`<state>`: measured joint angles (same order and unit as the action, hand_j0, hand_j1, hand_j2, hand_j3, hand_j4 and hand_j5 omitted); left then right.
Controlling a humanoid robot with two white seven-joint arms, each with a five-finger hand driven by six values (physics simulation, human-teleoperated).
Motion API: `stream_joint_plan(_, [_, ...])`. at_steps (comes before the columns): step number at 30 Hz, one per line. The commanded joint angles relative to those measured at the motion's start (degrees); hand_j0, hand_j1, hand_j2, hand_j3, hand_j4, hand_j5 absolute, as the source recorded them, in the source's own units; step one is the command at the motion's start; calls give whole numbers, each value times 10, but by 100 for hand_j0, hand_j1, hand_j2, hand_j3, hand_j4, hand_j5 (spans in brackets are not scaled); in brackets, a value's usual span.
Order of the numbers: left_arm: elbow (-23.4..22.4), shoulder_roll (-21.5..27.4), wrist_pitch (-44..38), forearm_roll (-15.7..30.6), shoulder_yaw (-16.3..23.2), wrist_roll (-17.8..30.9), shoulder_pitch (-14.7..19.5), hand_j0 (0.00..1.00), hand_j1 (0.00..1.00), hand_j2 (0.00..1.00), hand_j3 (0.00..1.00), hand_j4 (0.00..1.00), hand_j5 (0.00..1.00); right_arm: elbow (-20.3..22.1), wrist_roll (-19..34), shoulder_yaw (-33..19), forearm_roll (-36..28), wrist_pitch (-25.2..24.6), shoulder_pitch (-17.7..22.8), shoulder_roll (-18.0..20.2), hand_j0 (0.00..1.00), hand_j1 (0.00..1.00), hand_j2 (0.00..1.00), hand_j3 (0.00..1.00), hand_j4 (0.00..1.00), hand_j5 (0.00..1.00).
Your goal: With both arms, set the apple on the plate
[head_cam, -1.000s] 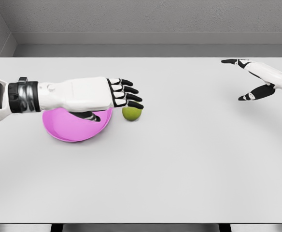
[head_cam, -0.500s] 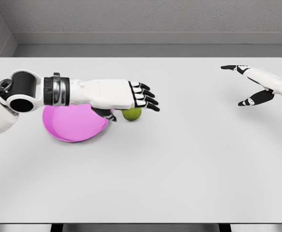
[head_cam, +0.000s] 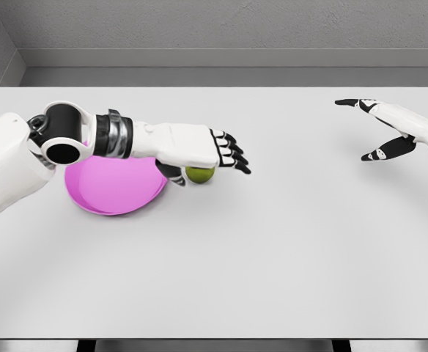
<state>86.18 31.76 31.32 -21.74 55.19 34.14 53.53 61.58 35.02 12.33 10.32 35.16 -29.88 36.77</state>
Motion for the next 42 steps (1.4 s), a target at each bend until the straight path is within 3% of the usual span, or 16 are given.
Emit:
stream_joint_plan(1, [-18,-6,-38,-29,1,-1,0,100,100,100,100,100,100,0,0,0,-4,-2,0,1,100,100,100,100,100,100])
stream_joint_plan(12, [-31,-27,-53,-40,35,-4,4,99,99,99,99,99,99,3,0,0,-4,-2,6,1,100,100,100,100,100,100])
stream_joint_plan(17, [-31,-30,-54,-57,36,-2,4,93,93,93,93,93,93,3,0,0,-4,-2,8,3,100,100,100,100,100,100])
stream_joint_plan(26, [-42,-33,-54,-58,37,-1,4,93,93,93,93,93,93,2,0,0,-4,-2,8,4,100,100,100,100,100,100])
stream_joint_plan(32, [-84,-50,-53,-77,37,-1,4,93,93,93,93,93,93,2,0,0,-4,-2,4,4,100,100,100,100,100,100])
stream_joint_plan(42, [-89,-51,-53,-78,47,-1,4,93,93,93,93,93,93,3,0,0,-4,-2,6,3,100,100,100,100,100,100])
